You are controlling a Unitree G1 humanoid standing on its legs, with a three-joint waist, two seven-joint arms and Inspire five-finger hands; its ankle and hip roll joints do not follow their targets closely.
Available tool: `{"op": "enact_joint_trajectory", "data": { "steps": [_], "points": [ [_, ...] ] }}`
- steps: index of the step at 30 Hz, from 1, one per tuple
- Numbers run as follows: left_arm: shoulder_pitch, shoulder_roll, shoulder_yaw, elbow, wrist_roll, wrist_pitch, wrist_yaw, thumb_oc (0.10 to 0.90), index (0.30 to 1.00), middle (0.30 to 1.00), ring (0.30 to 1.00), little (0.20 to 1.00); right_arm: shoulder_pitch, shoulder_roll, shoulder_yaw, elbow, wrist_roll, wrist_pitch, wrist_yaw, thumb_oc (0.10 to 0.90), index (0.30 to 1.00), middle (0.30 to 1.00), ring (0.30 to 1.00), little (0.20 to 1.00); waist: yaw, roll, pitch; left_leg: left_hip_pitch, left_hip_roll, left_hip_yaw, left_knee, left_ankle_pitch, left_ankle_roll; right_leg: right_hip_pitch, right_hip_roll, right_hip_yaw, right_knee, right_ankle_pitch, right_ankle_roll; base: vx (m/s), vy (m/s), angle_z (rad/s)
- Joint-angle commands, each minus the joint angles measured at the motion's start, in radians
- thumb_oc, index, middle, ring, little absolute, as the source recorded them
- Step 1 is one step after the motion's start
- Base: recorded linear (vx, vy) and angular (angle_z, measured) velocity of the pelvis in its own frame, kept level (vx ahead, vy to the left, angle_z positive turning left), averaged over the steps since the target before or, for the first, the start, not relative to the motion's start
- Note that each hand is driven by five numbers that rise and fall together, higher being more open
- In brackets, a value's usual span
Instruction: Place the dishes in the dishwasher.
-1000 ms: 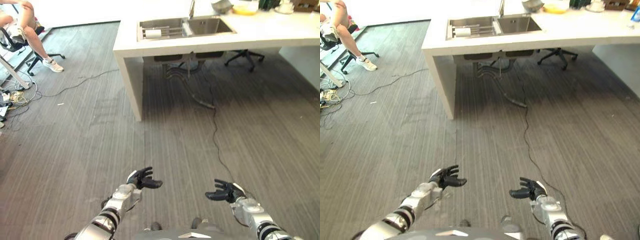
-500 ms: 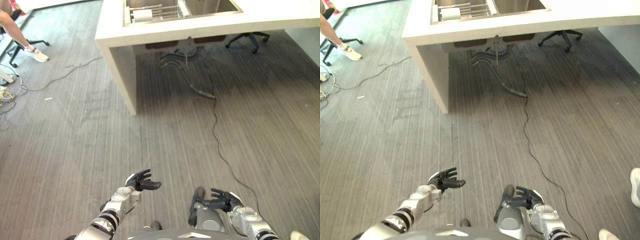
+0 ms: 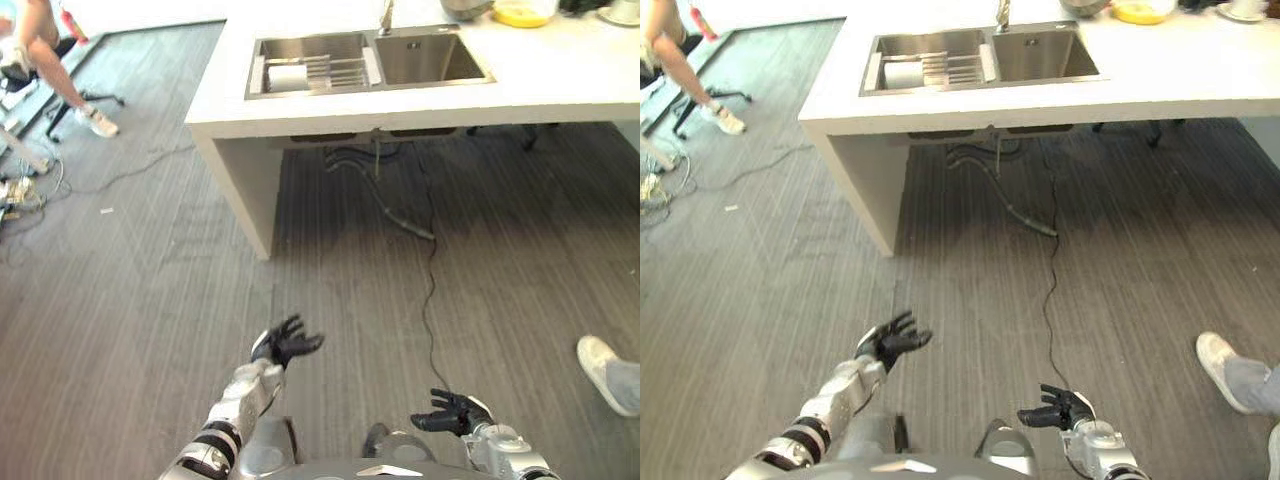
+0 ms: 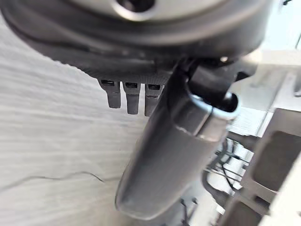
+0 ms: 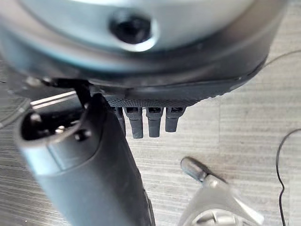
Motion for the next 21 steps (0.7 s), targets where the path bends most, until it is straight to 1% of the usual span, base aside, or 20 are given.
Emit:
{"op": "enact_joint_trajectory", "data": {
  "steps": [1, 3, 4, 5, 6, 7, 8, 9, 10, 11, 12, 13, 14, 15, 16, 17, 18, 19, 20, 21],
  "points": [
    [-0.070, 0.070, -0.001, -0.119, -0.019, -0.076, 0.003, 0.800, 0.900, 0.900, 0.900, 0.900, -0.029, -0.060, -0.018, 0.001, -0.005, -0.066, 0.011, 0.800, 0.900, 0.900, 0.900, 0.900, 0.044, 0.068, -0.020, 0.082, 0.052, -0.013, -0.413, 0.137, -0.003, 0.015, 0.007, 0.050, 0.039, -0.089, 0.128, 0.27, -0.085, -0.62],
    [-0.072, 0.082, 0.006, -0.123, -0.017, -0.074, 0.004, 0.800, 0.900, 0.900, 0.900, 0.900, -0.041, -0.050, -0.010, 0.032, -0.011, -0.065, 0.014, 0.800, 0.900, 0.900, 0.900, 0.900, 0.050, 0.066, -0.014, 0.085, 0.057, -0.017, -0.420, 0.138, -0.007, 0.030, 0.010, 0.055, 0.044, -0.097, 0.132, 0.41, -0.093, -0.64],
    [-0.057, 0.091, 0.025, -0.156, -0.026, -0.080, -0.001, 0.800, 0.900, 0.900, 0.900, 0.900, -0.050, -0.044, -0.003, 0.074, -0.025, -0.061, 0.027, 0.800, 0.900, 0.900, 0.900, 0.900, 0.058, 0.090, -0.033, 0.108, 0.051, -0.027, -0.432, 0.152, -0.002, 0.049, 0.033, 0.066, 0.049, -0.116, 0.147, 0.55, -0.053, -0.49],
    [-0.046, 0.090, 0.020, -0.164, -0.017, -0.073, -0.001, 0.800, 0.900, 0.900, 0.900, 0.900, -0.049, -0.037, 0.004, 0.097, -0.038, -0.061, 0.026, 0.800, 0.900, 0.900, 0.900, 0.900, 0.072, 0.104, -0.040, 0.124, 0.044, -0.045, -0.433, 0.162, 0.000, 0.063, 0.038, 0.080, 0.063, -0.137, 0.143, 0.64, 0.025, -0.41],
    [-0.049, 0.097, 0.025, -0.189, -0.021, -0.074, -0.004, 0.800, 0.900, 0.900, 0.900, 0.900, -0.049, -0.030, -0.006, 0.126, -0.055, -0.061, 0.034, 0.800, 0.900, 0.900, 0.900, 0.900, 0.081, 0.113, -0.054, 0.146, 0.017, -0.065, -0.424, 0.169, 0.014, 0.078, 0.018, 0.092, 0.121, -0.152, 0.156, 0.81, 0.127, -0.63],
    [-0.036, 0.107, 0.030, -0.230, -0.006, -0.076, -0.009, 0.800, 0.900, 0.900, 0.900, 0.900, -0.029, -0.014, -0.038, 0.207, -0.068, -0.056, 0.037, 0.800, 0.900, 0.900, 0.900, 0.900, 0.101, 0.110, -0.086, 0.192, -0.049, -0.048, -0.408, 0.136, 0.063, 0.073, -0.076, 0.069, 0.301, -0.117, 0.209, 0.63, 0.133, -0.79],
    [-0.035, 0.106, 0.030, -0.230, -0.006, -0.076, -0.009, 0.800, 0.900, 0.900, 0.900, 0.900, -0.029, -0.014, -0.038, 0.207, -0.068, -0.056, 0.037, 0.800, 0.900, 0.900, 0.900, 0.900, 0.102, 0.112, -0.088, 0.189, -0.047, -0.047, -0.407, 0.136, 0.063, 0.070, -0.075, 0.071, 0.301, -0.116, 0.209, 0.73, 0.269, -0.84],
    [-0.029, 0.120, 0.028, -0.293, 0.006, -0.085, -0.009, 0.800, 0.900, 0.900, 0.900, 0.900, 0.001, -0.016, -0.060, 0.257, -0.083, -0.052, 0.052, 0.800, 0.900, 0.900, 0.900, 0.900, 0.094, 0.100, -0.089, 0.229, -0.130, -0.056, -0.389, 0.093, 0.134, 0.007, -0.201, 0.095, 0.588, 0.066, 0.255, 0.34, 0.171, -0.43],
    [-0.029, 0.121, 0.028, -0.293, 0.006, -0.085, -0.009, 0.800, 0.900, 0.900, 0.900, 0.900, 0.001, -0.016, -0.060, 0.257, -0.083, -0.052, 0.052, 0.800, 0.900, 0.900, 0.900, 0.900, 0.096, 0.097, -0.090, 0.228, -0.133, -0.053, -0.389, 0.093, 0.136, 0.002, -0.206, 0.099, 0.595, 0.063, 0.257, 0.46, 0.226, -0.08],
    [-0.038, 0.130, 0.033, -0.318, 0.012, -0.093, -0.007, 0.800, 0.900, 0.900, 0.900, 0.900, 0.006, -0.027, -0.072, 0.269, -0.080, -0.052, 0.053, 0.800, 0.900, 0.900, 0.900, 0.900, 0.083, 0.098, -0.082, 0.245, -0.154, -0.059, -0.390, 0.073, 0.162, -0.044, -0.221, 0.134, 0.724, 0.114, 0.247, 0.21, 0.081, 0.49],
    [-0.038, 0.139, 0.049, -0.361, 0.026, -0.104, -0.004, 0.800, 0.900, 0.900, 0.900, 0.900, 0.011, -0.031, -0.090, 0.287, -0.078, -0.052, 0.049, 0.800, 0.900, 0.900, 0.900, 0.900, 0.075, 0.112, -0.080, 0.261, -0.157, -0.068, -0.387, 0.053, 0.182, -0.099, -0.224, 0.159, 0.819, 0.134, 0.247, 0.32, 0.048, 0.58],
    [-0.041, 0.154, 0.065, -0.411, 0.036, -0.114, 0.002, 0.800, 0.900, 0.900, 0.900, 0.900, 0.014, -0.032, -0.105, 0.310, -0.077, -0.054, 0.042, 0.800, 0.900, 0.900, 0.900, 0.900, 0.068, 0.116, -0.072, 0.290, -0.159, -0.076, -0.395, 0.035, 0.192, -0.147, -0.228, 0.170, 0.864, 0.110, 0.236, 0.30, -0.041, 0.74],
    [-0.045, 0.163, 0.080, -0.462, 0.047, -0.122, 0.006, 0.800, 0.900, 0.900, 0.900, 0.900, 0.026, -0.033, -0.124, 0.327, -0.065, -0.051, 0.047, 0.800, 0.900, 0.900, 0.900, 0.900, 0.063, 0.118, -0.066, 0.316, -0.165, -0.083, -0.405, 0.020, 0.195, -0.178, -0.236, 0.167, 0.858, 0.086, 0.237, 0.27, -0.106, 0.58],
    [-0.048, 0.167, 0.094, -0.497, 0.050, -0.131, 0.010, 0.800, 0.900, 0.900, 0.900, 0.900, 0.034, -0.033, -0.134, 0.335, -0.055, -0.050, 0.049, 0.800, 0.900, 0.900, 0.900, 0.900, 0.059, 0.125, -0.064, 0.325, -0.158, -0.090, -0.405, 0.009, 0.189, -0.203, -0.236, 0.149, 0.800, 0.069, 0.230, 0.25, -0.162, 0.44],
    [-0.054, 0.176, 0.118, -0.551, 0.054, -0.151, 0.017, 0.800, 0.900, 0.900, 0.900, 0.900, 0.045, -0.031, -0.149, 0.335, -0.043, -0.052, 0.054, 0.800, 0.900, 0.900, 0.900, 0.900, 0.054, 0.123, -0.059, 0.339, -0.161, -0.091, -0.405, -0.008, 0.177, -0.216, -0.241, 0.128, 0.689, 0.026, 0.220, 0.29, -0.323, 0.42],
    [-0.047, 0.188, 0.136, -0.633, 0.052, -0.159, -0.001, 0.800, 0.900, 0.900, 0.900, 0.900, 0.061, -0.037, -0.169, 0.343, -0.034, -0.051, 0.063, 0.800, 0.900, 0.900, 0.900, 0.900, 0.042, 0.126, -0.060, 0.339, -0.151, -0.101, -0.391, -0.022, 0.151, -0.212, -0.220, 0.097, 0.470, -0.009, 0.213, 0.23, -0.281, 0.39],
    [-0.046, 0.188, 0.136, -0.634, 0.052, -0.158, 0.000, 0.800, 0.900, 0.900, 0.900, 0.900, 0.062, -0.037, -0.169, 0.343, -0.034, -0.051, 0.063, 0.800, 0.900, 0.900, 0.900, 0.900, 0.040, 0.128, -0.060, 0.339, -0.147, -0.103, -0.390, -0.023, 0.150, -0.206, -0.215, 0.093, 0.462, -0.006, 0.212, 0.19, -0.306, 0.52],
    [-0.043, 0.195, 0.147, -0.656, 0.052, -0.166, -0.009, 0.800, 0.900, 0.900, 0.900, 0.900, 0.067, -0.036, -0.174, 0.351, -0.032, -0.050, 0.062, 0.800, 0.900, 0.900, 0.900, 0.900, 0.036, 0.130, -0.066, 0.337, -0.142, -0.104, -0.386, -0.031, 0.138, -0.214, -0.195, 0.111, 0.319, 0.017, 0.217, 0.16, -0.224, 0.54],
    [-0.048, 0.200, 0.152, -0.658, 0.059, -0.173, -0.013, 0.800, 0.900, 0.900, 0.900, 0.900, 0.067, -0.036, -0.175, 0.357, -0.029, -0.049, 0.065, 0.800, 0.900, 0.900, 0.900, 0.900, 0.026, 0.129, -0.072, 0.338, -0.144, -0.114, -0.383, -0.041, 0.128, -0.216, -0.174, 0.159, 0.194, 0.045, 0.231, 0.16, -0.221, 0.57],
    [-0.047, 0.200, 0.152, -0.658, 0.059, -0.173, -0.013, 0.800, 0.900, 0.900, 0.900, 0.900, 0.067, -0.036, -0.175, 0.357, -0.029, -0.049, 0.065, 0.800, 0.900, 0.900, 0.900, 0.900, 0.026, 0.129, -0.072, 0.338, -0.144, -0.114, -0.383, -0.041, 0.128, -0.216, -0.174, 0.158, 0.193, 0.046, 0.231, 0.25, -0.222, 0.65]
  ]
}}
